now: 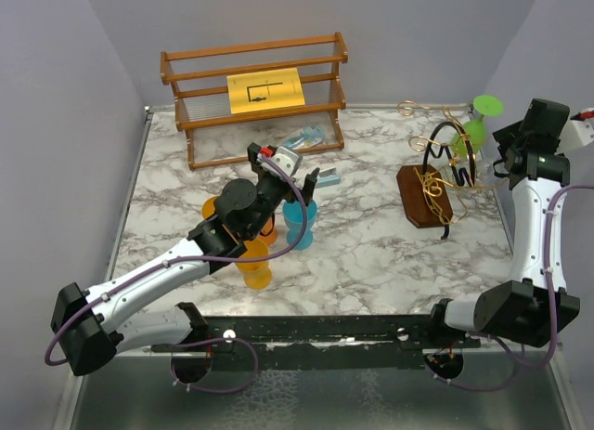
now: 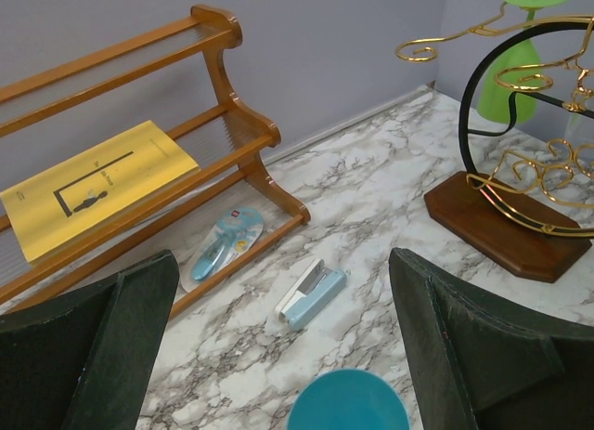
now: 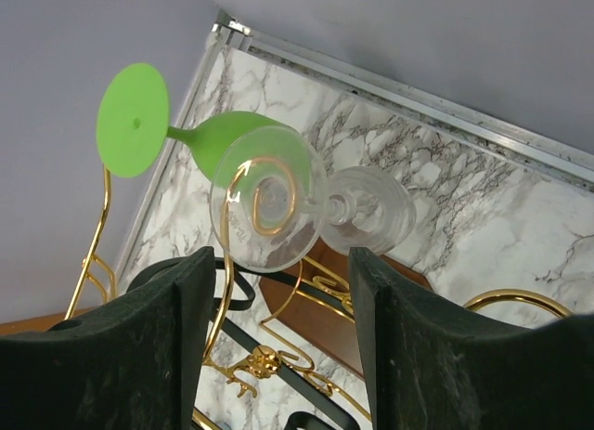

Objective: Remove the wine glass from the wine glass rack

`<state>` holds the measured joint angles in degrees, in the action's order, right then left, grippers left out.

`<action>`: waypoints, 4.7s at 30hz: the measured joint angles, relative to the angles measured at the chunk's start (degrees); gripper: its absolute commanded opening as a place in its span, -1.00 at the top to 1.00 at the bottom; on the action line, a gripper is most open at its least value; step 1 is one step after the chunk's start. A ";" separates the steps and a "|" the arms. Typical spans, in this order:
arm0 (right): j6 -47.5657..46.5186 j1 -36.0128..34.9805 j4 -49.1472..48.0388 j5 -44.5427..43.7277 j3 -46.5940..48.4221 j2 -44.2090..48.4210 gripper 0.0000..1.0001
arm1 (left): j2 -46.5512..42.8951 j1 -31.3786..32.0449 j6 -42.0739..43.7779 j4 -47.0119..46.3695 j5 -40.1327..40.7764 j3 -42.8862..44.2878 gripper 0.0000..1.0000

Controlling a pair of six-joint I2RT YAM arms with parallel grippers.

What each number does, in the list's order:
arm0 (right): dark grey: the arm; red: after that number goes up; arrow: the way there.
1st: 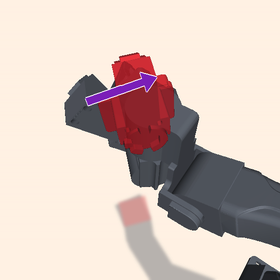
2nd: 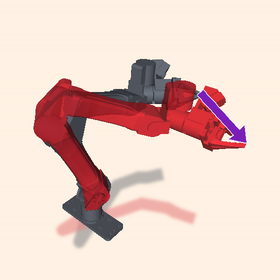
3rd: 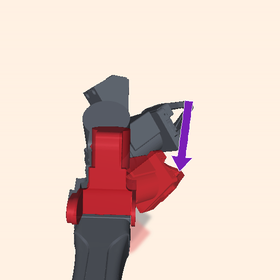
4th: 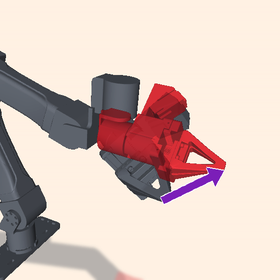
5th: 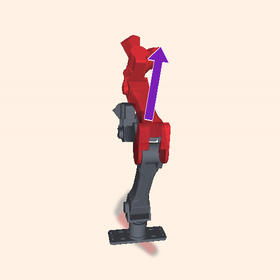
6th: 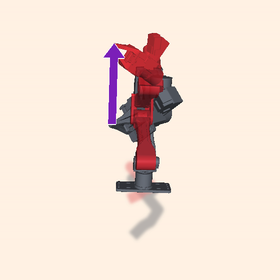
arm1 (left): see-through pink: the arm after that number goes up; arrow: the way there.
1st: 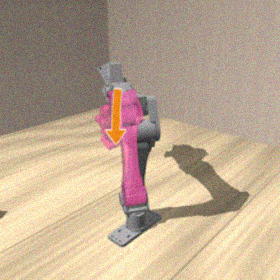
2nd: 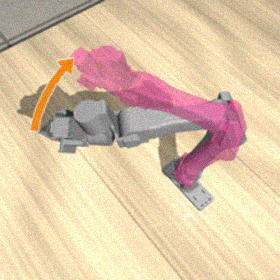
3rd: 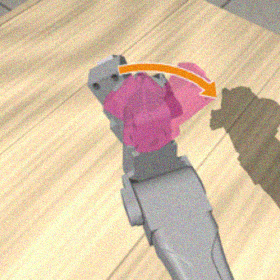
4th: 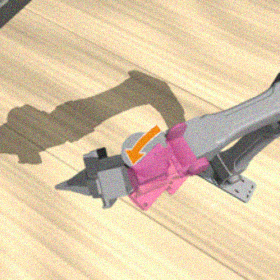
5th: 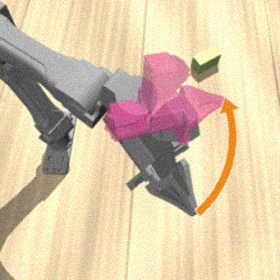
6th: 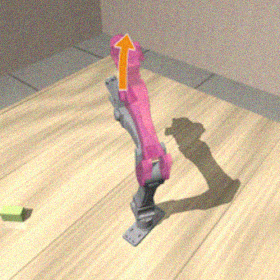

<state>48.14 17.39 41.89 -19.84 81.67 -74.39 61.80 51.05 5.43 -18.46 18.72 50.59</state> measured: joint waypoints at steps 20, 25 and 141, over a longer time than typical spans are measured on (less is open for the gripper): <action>1.33 1.46 -3.23 -0.26 -0.35 -5.29 0.10 | 0.17 0.02 -0.20 -0.37 -0.02 -0.04 -0.98; 1.42 1.51 -4.42 -0.50 -0.42 -5.88 0.39 | 0.28 0.00 -0.46 -0.33 -0.02 -0.04 -0.98; 20.90 3.23 -24.28 11.43 -3.91 -11.43 0.98 | 1.36 -1.14 -1.22 0.50 -0.07 -0.02 -0.98</action>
<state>69.04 20.62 17.61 -8.40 77.76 -85.82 63.16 49.91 4.21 -17.96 18.65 50.57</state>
